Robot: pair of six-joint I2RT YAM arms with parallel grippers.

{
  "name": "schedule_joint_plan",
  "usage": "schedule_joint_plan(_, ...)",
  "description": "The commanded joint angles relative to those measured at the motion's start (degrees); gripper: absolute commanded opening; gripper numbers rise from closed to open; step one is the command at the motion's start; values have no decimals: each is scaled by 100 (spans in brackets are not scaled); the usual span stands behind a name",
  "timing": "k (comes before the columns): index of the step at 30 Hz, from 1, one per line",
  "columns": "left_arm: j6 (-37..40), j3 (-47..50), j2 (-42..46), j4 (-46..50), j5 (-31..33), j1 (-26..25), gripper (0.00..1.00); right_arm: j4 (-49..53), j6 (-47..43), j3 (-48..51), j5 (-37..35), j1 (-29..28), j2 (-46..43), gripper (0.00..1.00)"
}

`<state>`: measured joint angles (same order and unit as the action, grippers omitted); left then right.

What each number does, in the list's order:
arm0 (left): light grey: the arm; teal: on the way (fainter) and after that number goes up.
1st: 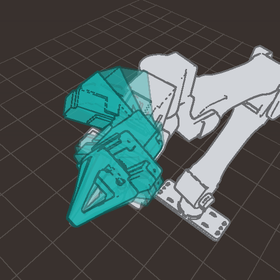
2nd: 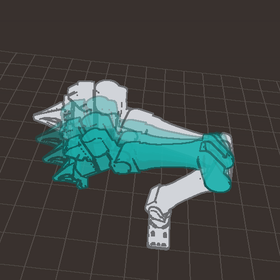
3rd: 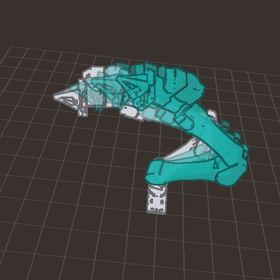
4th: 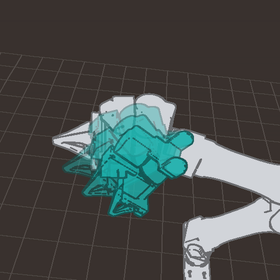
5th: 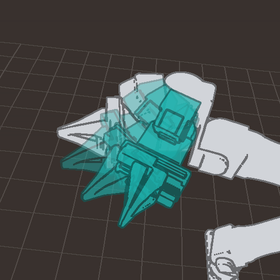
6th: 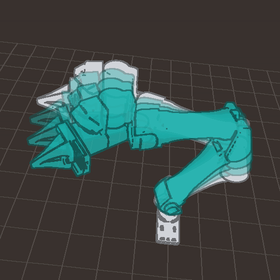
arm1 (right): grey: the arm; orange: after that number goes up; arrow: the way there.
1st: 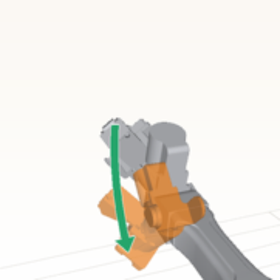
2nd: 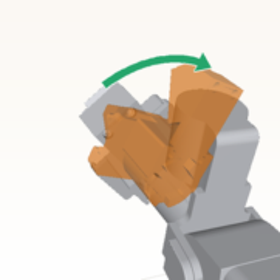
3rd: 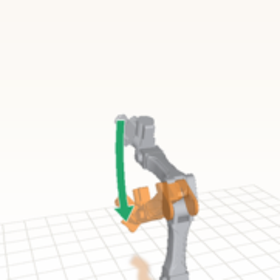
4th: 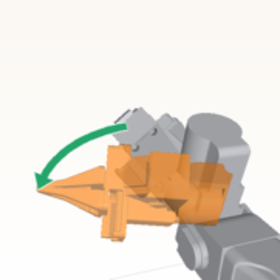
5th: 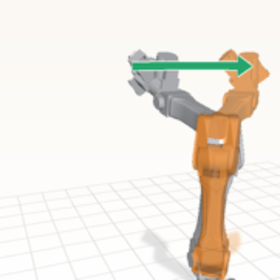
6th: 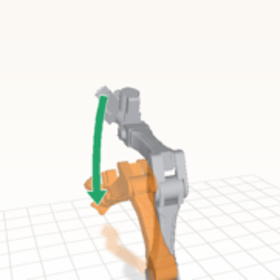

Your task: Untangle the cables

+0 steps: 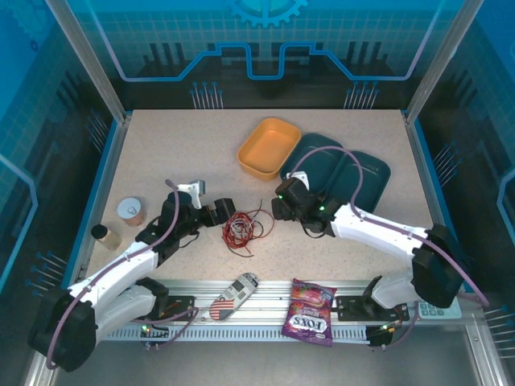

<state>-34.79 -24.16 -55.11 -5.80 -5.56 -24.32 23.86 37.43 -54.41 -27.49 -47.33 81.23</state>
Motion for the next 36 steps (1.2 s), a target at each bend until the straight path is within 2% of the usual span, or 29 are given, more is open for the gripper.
schedule_joint_plan(1,-177,116,-52,268,345,-225,99,349,362,-176,491,-74,351,81)
schedule_joint_plan(4,-259,189,-122,281,422,-283,99,397,462,-346,679,-66,710,80)
schedule_joint_plan(12,-178,194,-420,402,398,-376,98,133,511,-564,1227,-62,1420,66)
schedule_joint_plan(17,-152,174,-627,422,367,-447,87,-188,519,-592,1534,-61,1693,58)
schedule_joint_plan(22,-151,133,-930,318,362,-517,81,-154,500,-762,1613,-21,2013,47)
schedule_joint_plan(27,-219,76,-1314,68,358,-573,67,-173,484,-860,1641,-10,2139,32)
schedule_joint_plan(31,-275,10,-1617,-117,412,-580,50,-184,423,-911,1564,-12,2053,22)
schedule_joint_plan(36,-220,-94,-1617,-62,608,-576,36,-177,261,-975,1440,4,1885,8)
